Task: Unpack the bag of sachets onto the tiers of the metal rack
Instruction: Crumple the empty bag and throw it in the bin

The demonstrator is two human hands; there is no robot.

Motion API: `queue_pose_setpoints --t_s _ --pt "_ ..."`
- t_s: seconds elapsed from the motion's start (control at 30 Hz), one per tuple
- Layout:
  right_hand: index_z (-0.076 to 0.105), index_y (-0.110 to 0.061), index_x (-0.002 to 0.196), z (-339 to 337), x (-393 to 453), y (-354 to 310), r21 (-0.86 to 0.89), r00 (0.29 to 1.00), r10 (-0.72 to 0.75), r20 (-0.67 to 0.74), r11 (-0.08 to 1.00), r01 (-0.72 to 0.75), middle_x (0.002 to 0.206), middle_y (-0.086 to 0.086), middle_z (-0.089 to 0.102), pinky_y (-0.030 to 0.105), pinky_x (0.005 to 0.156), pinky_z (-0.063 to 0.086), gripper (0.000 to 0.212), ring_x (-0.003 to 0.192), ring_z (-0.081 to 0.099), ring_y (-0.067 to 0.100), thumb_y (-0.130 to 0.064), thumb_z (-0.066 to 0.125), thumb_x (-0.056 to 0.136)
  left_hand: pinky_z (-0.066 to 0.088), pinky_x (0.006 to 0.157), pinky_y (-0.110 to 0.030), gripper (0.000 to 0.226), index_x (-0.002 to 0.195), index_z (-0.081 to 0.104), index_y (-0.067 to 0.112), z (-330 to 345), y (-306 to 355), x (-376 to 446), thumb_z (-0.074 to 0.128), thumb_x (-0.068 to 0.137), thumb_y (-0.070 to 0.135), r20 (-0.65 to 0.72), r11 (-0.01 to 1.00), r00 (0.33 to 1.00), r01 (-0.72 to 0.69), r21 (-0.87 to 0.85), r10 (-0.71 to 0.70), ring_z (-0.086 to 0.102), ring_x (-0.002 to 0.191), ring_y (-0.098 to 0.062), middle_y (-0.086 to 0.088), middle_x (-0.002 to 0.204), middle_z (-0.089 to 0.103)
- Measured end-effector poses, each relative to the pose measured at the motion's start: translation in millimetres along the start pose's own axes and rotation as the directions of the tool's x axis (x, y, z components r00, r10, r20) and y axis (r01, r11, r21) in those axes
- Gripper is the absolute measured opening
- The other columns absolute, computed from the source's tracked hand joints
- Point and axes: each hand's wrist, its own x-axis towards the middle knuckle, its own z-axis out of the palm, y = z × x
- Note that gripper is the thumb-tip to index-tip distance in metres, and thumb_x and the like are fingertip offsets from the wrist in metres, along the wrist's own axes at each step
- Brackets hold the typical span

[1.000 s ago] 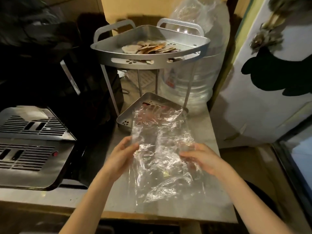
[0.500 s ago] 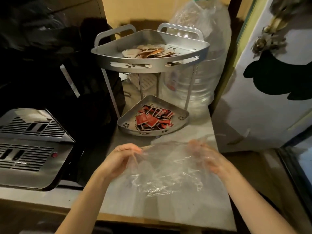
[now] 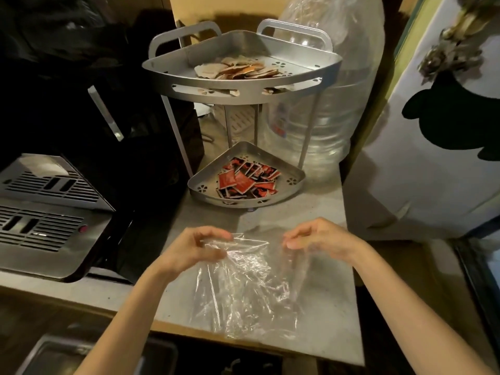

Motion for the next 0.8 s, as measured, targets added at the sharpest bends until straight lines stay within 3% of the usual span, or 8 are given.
queue_pose_setpoints --t_s 0.1,0.2,0.3,0.37,0.47,0.6,0.7,0.8 --pt "0.064 -0.020 0.109 -1 7 -15 -0.017 0.997 -0.036 0.072 0.999 0.037 0.113 0.001 0.067 0.018 0.079 0.052 0.043 0.100 0.065 0.010 -0.002 0.074 0.071 0.055 0.077 -0.023 0.050 0.104 0.063 0.031 3 12 -11 0.065 0.074 -0.008 -0.030 0.999 1.000 -0.003 0.044 0.004 0.066 0.091 -0.014 0.008 0.112 0.063" --pt "0.052 -0.023 0.125 15 18 -39 -0.228 0.982 0.032 0.185 0.974 0.011 0.119 -0.002 0.062 0.014 0.078 0.052 0.063 0.104 0.061 0.009 -0.009 0.077 0.070 0.055 0.078 -0.028 0.067 0.121 0.050 0.038 -1 17 -22 0.067 0.074 -0.006 0.000 0.994 1.000 -0.025 0.107 0.025 0.066 0.089 -0.016 0.003 0.116 0.059" --pt "0.054 -0.026 0.120 50 30 -52 -0.410 0.920 0.165 0.356 0.912 -0.004 0.110 0.005 0.067 0.023 0.081 0.052 0.054 0.093 0.064 0.014 -0.017 0.077 0.072 0.056 0.078 -0.030 0.075 0.130 0.041 0.035 -3 17 -35 0.069 0.072 -0.004 0.004 0.998 0.999 -0.035 0.060 0.035 0.068 0.085 -0.023 -0.005 0.112 0.063" --pt "0.060 -0.028 0.106 73 33 -52 -0.400 0.878 0.191 0.438 0.916 0.000 0.097 0.012 0.070 0.027 0.071 0.052 0.037 0.082 0.061 0.018 -0.012 0.073 0.076 0.055 0.076 -0.023 0.072 0.128 0.043 0.031 -2 14 -46 0.071 0.071 -0.003 -0.093 0.999 0.995 -0.034 0.019 0.036 0.068 0.080 -0.015 -0.001 0.100 0.069" --pt "0.063 -0.031 0.094 97 35 -47 -0.362 0.906 0.121 0.407 0.931 0.039 0.080 0.009 0.072 0.022 0.058 0.048 0.030 0.073 0.059 0.016 -0.009 0.071 0.076 0.050 0.083 -0.023 0.070 0.125 0.049 0.026 -10 -3 -70 0.081 0.063 0.026 -0.265 1.000 0.964 0.014 0.016 -0.009 0.064 0.086 -0.001 0.008 0.092 0.067" --pt "0.060 -0.032 0.084 133 36 -44 -0.322 0.958 0.073 0.278 0.947 0.021 0.064 0.002 0.065 0.020 0.051 0.045 0.030 0.057 0.054 0.013 -0.005 0.069 0.074 0.035 0.105 -0.030 0.109 0.138 0.028 0.037 -24 -40 -117 0.069 0.044 0.072 -0.291 0.923 0.948 0.223 0.314 -0.130 0.042 0.124 -0.010 0.005 0.140 0.041" --pt "0.062 -0.029 0.085 176 37 -44 -0.258 0.973 0.033 0.227 0.966 0.027 0.067 0.009 0.062 0.020 0.045 0.041 0.025 0.048 0.046 0.011 -0.006 0.066 0.076 0.038 0.104 -0.037 0.102 0.144 0.015 0.029 -17 -66 -149 0.072 0.063 0.053 -0.526 0.769 0.850 0.352 0.533 -0.024 0.041 0.126 -0.021 -0.001 0.147 0.028" --pt "0.064 -0.020 0.092 231 34 -45 -0.215 0.982 0.017 0.189 0.976 0.025 0.063 0.003 0.055 0.018 0.044 0.035 0.019 0.041 0.042 0.003 -0.008 0.064 0.076 0.046 0.096 -0.041 0.075 0.131 0.042 0.014 -4 -93 -181 0.076 0.068 0.036 -0.691 0.682 0.693 0.405 0.609 0.206 0.049 0.119 -0.029 -0.013 0.136 0.044"
